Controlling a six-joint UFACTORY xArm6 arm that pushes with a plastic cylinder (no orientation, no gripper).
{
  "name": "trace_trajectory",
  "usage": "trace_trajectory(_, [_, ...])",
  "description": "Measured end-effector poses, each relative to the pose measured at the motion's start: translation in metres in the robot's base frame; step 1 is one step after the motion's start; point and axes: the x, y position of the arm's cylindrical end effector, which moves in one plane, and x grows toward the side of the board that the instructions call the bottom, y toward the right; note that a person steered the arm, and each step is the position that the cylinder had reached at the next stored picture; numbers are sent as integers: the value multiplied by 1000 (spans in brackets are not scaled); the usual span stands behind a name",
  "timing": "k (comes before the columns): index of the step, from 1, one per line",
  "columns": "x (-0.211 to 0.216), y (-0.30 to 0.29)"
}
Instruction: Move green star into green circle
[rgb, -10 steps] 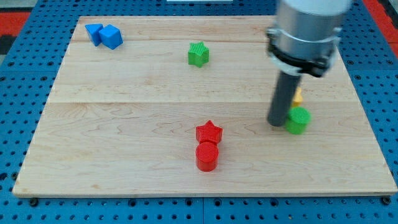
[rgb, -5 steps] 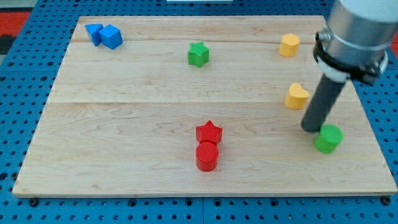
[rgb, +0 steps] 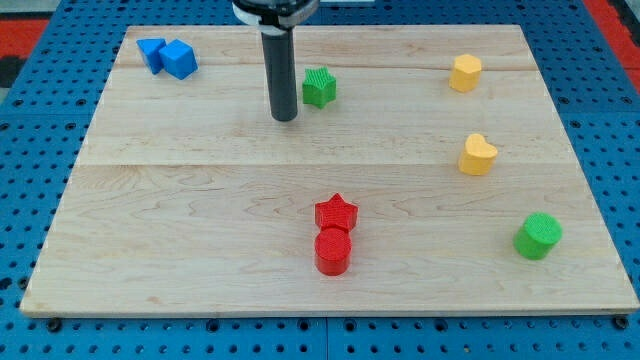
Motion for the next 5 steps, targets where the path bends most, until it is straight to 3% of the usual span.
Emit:
trace_trajectory(1, [-26, -20])
trace_trajectory(2, [-45, -8])
trace_trajectory(3, [-32, 54])
trace_trajectory(4, [-56, 42])
trace_trajectory(5, [-14, 89])
